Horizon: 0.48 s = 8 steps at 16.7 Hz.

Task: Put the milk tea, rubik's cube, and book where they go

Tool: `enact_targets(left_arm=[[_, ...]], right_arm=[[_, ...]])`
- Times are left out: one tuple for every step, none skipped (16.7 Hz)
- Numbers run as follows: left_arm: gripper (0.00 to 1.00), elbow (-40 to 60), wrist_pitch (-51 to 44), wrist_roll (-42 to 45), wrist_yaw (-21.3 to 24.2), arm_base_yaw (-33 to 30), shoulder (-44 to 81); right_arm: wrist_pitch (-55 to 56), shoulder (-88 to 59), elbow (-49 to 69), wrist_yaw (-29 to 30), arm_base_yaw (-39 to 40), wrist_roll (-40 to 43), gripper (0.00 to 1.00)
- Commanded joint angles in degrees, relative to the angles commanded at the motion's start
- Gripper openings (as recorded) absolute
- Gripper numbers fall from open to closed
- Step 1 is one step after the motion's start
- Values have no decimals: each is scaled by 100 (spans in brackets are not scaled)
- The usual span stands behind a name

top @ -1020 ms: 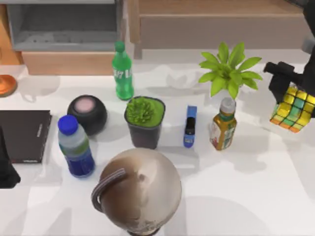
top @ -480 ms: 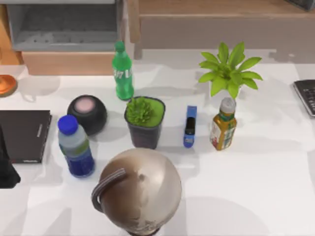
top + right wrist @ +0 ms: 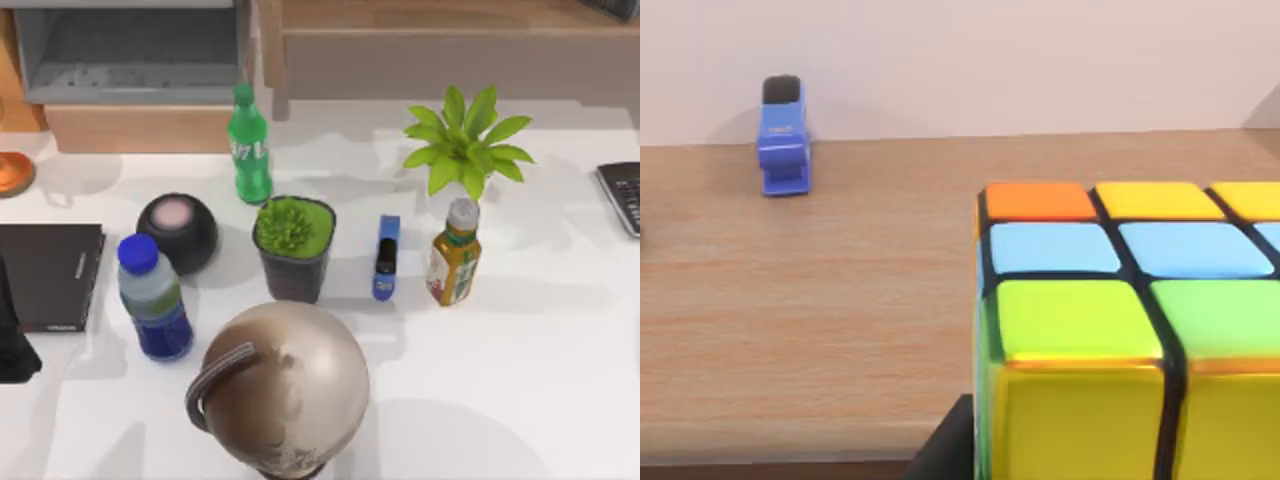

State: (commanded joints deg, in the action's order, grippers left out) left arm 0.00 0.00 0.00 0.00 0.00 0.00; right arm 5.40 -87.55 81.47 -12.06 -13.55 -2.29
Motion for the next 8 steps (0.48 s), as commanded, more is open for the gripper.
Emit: enact_targets(left_arm=[[100,0,0,0,0,0,0],[100,0,0,0,0,0,0],[100,0,0,0,0,0,0],[100,0,0,0,0,0,0],[100,0,0,0,0,0,0],[100,0,0,0,0,0,0],[100,0,0,0,0,0,0],[100,0,0,0,0,0,0]], right_arm=[[75,-23,15,-28,-26,88,0],[109,-37,24,-39,-38,128,0],[109,-37,24,-39,-38,128,0],[109,-37,24,-39,-38,128,0],[109,-37,24,-39,-38,128,0],[96,-17,2,-31,-10,112,0],[102,-27,16,-32,2,108,0],[135,-70,86,-35,64,99,0]])
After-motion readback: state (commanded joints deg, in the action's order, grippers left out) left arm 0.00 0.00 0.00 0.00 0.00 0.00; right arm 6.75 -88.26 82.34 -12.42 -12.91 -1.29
